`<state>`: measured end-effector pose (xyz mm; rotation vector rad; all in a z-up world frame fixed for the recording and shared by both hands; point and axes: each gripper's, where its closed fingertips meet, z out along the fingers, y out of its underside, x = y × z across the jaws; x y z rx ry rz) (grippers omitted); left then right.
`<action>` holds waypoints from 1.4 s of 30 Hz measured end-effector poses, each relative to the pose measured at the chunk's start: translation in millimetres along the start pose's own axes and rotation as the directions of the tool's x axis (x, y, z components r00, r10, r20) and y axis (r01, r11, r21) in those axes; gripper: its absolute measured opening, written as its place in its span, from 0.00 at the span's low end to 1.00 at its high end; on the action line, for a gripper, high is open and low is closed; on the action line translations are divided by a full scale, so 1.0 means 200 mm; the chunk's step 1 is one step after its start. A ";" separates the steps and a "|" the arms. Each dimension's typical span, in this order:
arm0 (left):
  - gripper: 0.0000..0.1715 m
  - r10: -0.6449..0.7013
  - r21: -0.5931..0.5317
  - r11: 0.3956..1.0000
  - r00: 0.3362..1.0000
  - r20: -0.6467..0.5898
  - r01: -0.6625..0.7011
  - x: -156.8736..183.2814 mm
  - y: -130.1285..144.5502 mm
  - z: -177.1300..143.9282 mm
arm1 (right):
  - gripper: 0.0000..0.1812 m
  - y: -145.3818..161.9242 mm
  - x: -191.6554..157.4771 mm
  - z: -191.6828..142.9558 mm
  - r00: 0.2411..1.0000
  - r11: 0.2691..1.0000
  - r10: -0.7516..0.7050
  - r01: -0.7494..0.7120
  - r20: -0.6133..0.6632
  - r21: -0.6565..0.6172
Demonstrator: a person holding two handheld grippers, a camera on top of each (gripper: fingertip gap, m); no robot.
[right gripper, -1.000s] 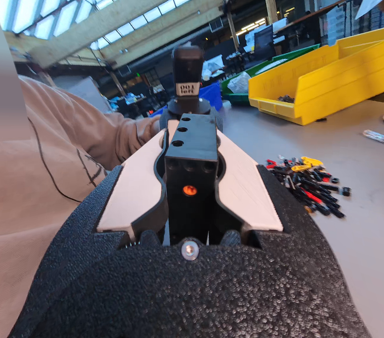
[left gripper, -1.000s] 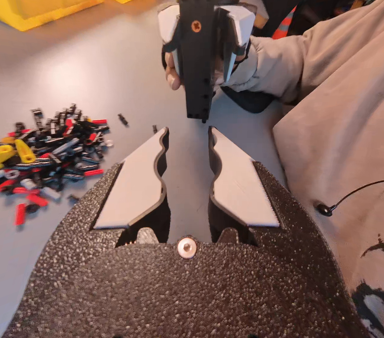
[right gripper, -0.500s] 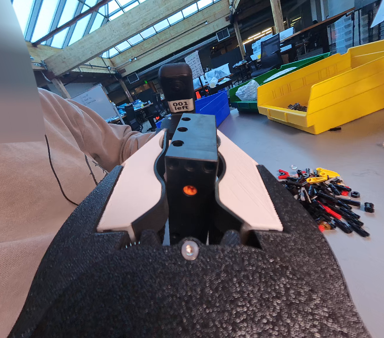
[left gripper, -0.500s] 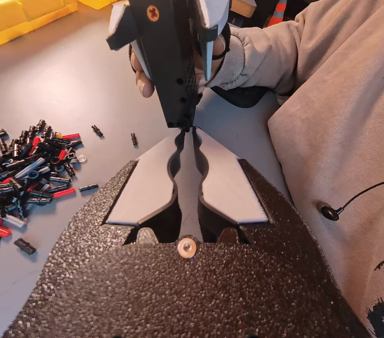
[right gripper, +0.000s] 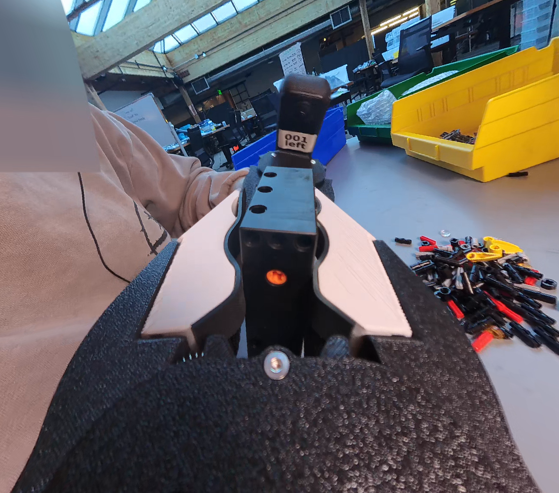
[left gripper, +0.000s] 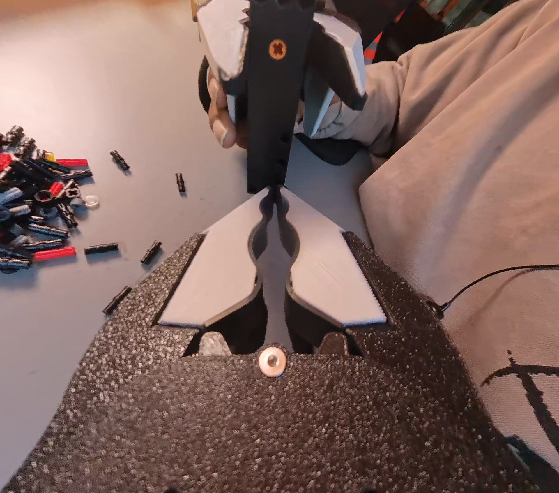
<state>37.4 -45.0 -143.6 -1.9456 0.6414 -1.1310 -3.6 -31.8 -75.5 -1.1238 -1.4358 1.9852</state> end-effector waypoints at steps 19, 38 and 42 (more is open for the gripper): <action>0.02 0.152 -0.078 0.986 0.987 0.053 -0.147 0.02 0.04 0.00 | 0.22 -0.01 -0.01 0.01 1.000 1.000 -0.005 0.005 0.007 -0.001; 0.01 0.196 -0.019 0.981 0.976 0.089 -0.195 -0.03 -0.01 -0.12 | 0.15 0.23 0.06 -0.07 0.993 0.937 -0.103 0.080 -0.050 -0.341; 0.03 0.194 -0.019 0.981 0.977 0.086 -0.193 -0.03 -0.01 -0.13 | 0.15 0.22 0.05 -0.06 0.991 0.934 -0.128 0.106 -0.043 -0.341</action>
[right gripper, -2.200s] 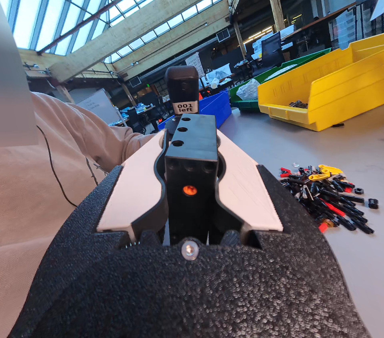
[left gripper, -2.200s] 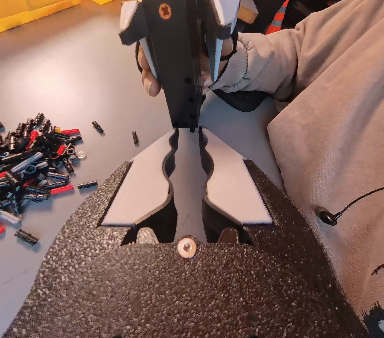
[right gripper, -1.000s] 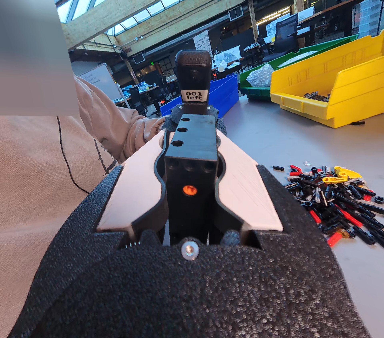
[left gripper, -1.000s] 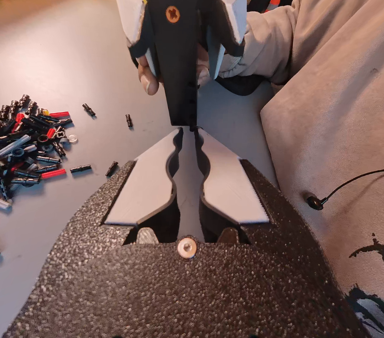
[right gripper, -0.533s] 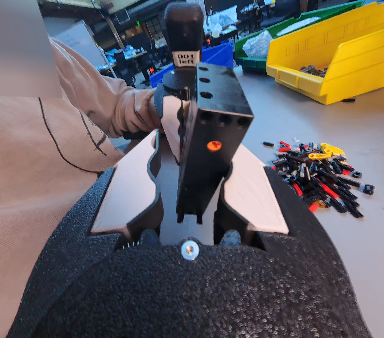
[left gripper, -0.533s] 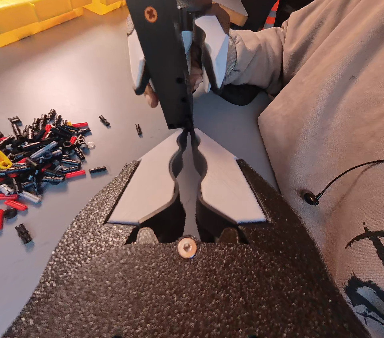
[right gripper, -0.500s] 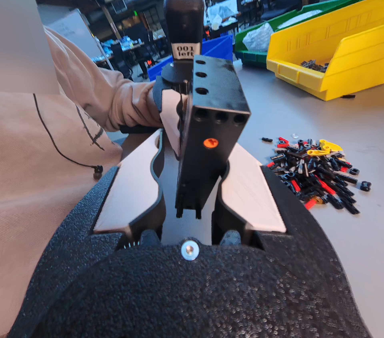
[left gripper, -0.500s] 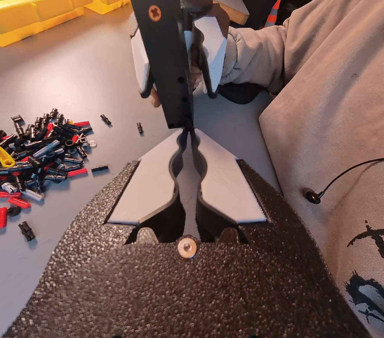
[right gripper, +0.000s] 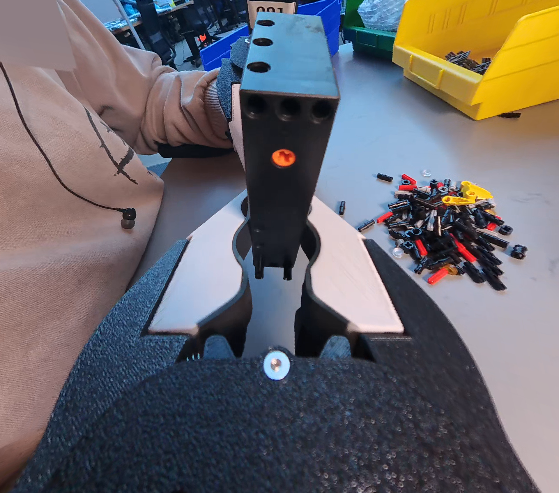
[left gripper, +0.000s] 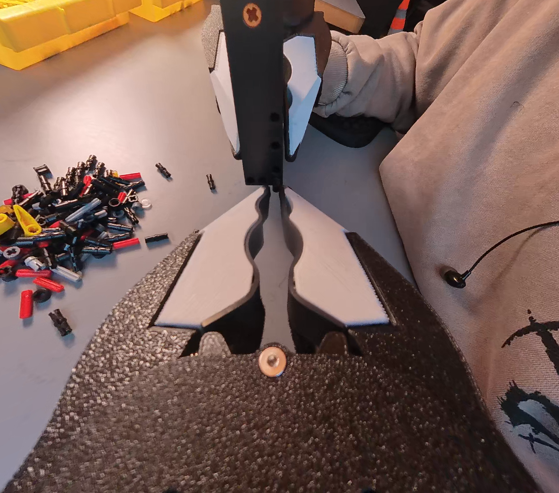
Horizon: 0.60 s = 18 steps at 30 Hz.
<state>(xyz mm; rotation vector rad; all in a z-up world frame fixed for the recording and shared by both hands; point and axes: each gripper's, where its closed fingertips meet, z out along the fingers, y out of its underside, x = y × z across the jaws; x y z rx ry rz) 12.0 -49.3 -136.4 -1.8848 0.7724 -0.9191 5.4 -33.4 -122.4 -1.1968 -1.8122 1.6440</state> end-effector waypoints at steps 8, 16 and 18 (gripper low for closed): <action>0.02 -0.043 0.022 0.999 0.999 -0.033 0.044 0.01 -0.01 0.00 | 0.15 -0.01 -0.01 0.00 0.999 0.999 -0.041 0.041 -0.010 0.010; 0.04 -0.087 0.065 0.994 0.994 -0.061 0.090 0.01 -0.03 -0.02 | 0.15 -0.02 0.00 -0.01 0.999 0.999 -0.046 0.046 -0.020 0.024; 0.03 -0.074 0.067 0.995 0.996 -0.044 0.077 0.00 -0.03 -0.01 | 0.15 -0.02 0.00 -0.01 0.999 0.999 -0.042 0.042 -0.023 0.028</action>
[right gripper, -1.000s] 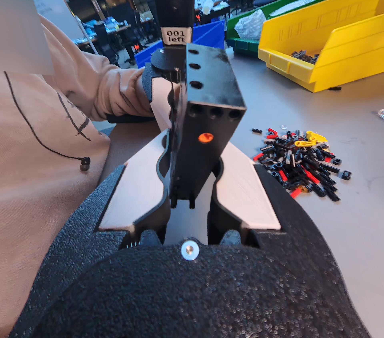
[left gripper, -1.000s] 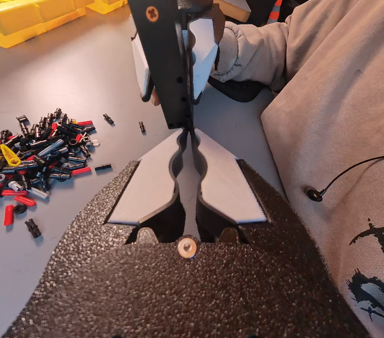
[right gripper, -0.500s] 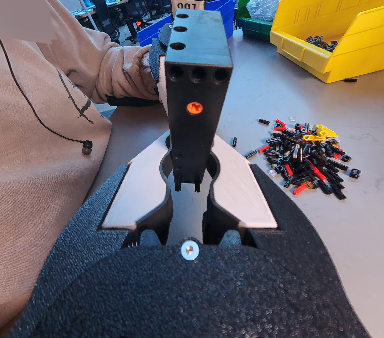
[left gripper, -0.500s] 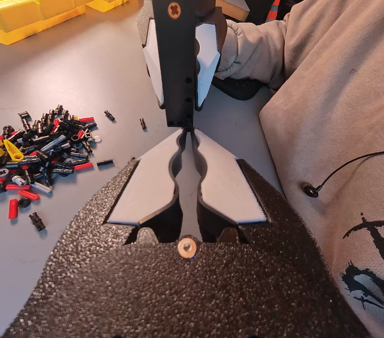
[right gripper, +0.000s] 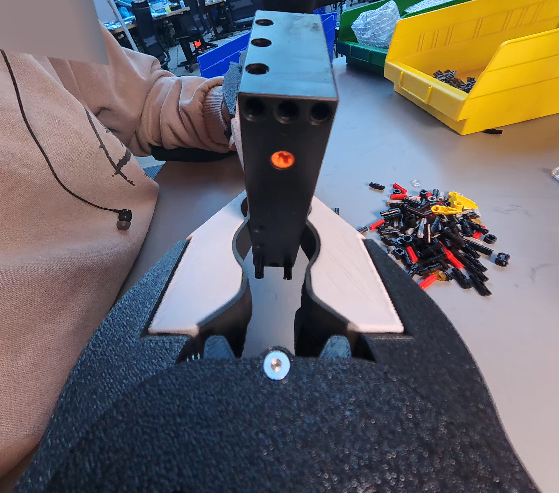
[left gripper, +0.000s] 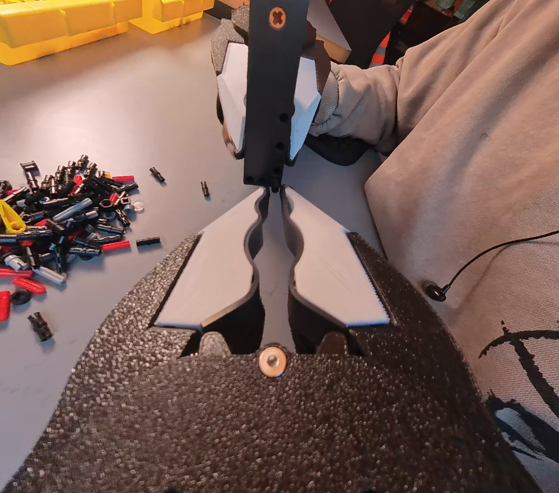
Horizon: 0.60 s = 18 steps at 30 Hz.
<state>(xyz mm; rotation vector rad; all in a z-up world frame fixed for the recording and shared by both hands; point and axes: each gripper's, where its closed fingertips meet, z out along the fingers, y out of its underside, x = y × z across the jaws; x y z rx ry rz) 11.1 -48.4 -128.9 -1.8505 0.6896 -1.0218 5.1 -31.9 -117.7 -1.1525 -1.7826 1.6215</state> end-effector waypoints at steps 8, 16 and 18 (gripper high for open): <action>0.03 0.100 0.002 0.995 0.990 0.100 -0.101 -0.03 -0.02 0.00 | 0.15 -0.01 0.03 -0.01 0.999 1.000 0.022 -0.022 -0.023 0.017; 0.03 0.155 0.053 0.986 0.983 0.102 -0.161 0.00 -0.07 -0.02 | 0.15 -0.03 0.02 0.00 0.999 0.998 0.047 -0.046 -0.003 0.043; 0.05 0.159 0.055 0.985 0.983 0.092 -0.164 0.01 -0.08 -0.03 | 0.15 -0.03 0.02 0.00 0.999 0.998 0.043 -0.042 -0.008 0.048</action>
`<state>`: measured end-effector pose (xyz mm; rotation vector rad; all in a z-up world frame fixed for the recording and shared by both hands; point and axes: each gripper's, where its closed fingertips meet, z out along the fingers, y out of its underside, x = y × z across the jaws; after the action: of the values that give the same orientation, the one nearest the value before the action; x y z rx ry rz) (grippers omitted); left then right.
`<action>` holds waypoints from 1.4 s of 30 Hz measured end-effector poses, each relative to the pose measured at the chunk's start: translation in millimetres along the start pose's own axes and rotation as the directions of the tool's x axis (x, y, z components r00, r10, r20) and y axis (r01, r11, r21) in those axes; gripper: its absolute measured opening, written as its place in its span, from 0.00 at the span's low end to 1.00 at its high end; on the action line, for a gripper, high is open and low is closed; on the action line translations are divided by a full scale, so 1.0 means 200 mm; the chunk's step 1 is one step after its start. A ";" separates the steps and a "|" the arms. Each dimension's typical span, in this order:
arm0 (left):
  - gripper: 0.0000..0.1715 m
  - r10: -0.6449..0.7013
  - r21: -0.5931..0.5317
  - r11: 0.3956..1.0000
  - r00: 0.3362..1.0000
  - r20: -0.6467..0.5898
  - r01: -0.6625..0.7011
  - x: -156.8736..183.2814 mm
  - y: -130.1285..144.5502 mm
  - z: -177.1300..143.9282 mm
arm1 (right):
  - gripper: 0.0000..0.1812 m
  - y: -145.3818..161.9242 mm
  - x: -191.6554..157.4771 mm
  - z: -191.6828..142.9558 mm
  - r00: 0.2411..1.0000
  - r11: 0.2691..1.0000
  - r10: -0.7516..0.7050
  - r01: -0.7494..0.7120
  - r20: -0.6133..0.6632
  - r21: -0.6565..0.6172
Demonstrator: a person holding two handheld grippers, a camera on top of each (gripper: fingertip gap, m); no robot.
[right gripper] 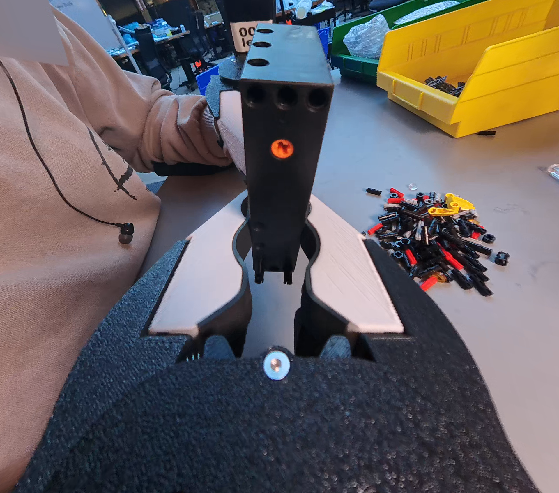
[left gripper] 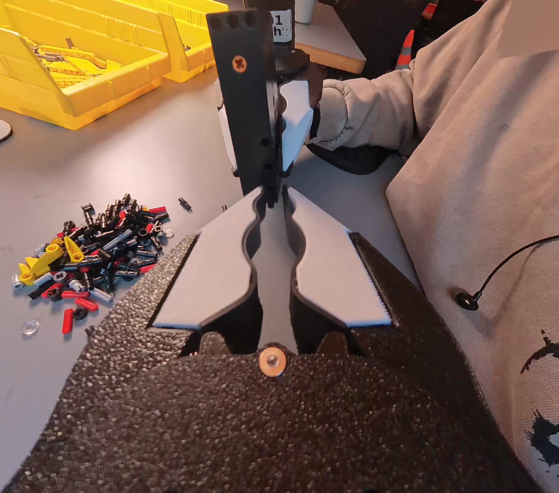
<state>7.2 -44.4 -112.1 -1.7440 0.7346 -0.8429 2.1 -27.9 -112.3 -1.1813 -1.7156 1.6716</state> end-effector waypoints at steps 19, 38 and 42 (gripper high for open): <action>0.02 0.009 0.032 0.999 1.000 0.023 -0.010 0.03 -0.08 -0.02 | 0.14 -0.10 -0.04 -0.02 1.000 0.995 -0.011 0.008 0.027 0.102; 0.02 0.109 -0.247 0.969 0.912 0.395 -0.010 -0.46 0.16 -0.16 | 0.15 -0.01 0.21 -0.17 0.984 0.999 -0.053 0.054 -0.170 0.000; 0.06 0.164 -0.378 0.926 0.894 0.417 0.006 -0.55 0.28 -0.08 | 0.15 0.02 0.16 -0.13 0.987 0.998 -0.060 0.058 -0.147 -0.019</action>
<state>-73.9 18.2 -183.5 -2.1269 0.6761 -0.2288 7.2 13.0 -119.4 -1.2171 -1.6584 1.4998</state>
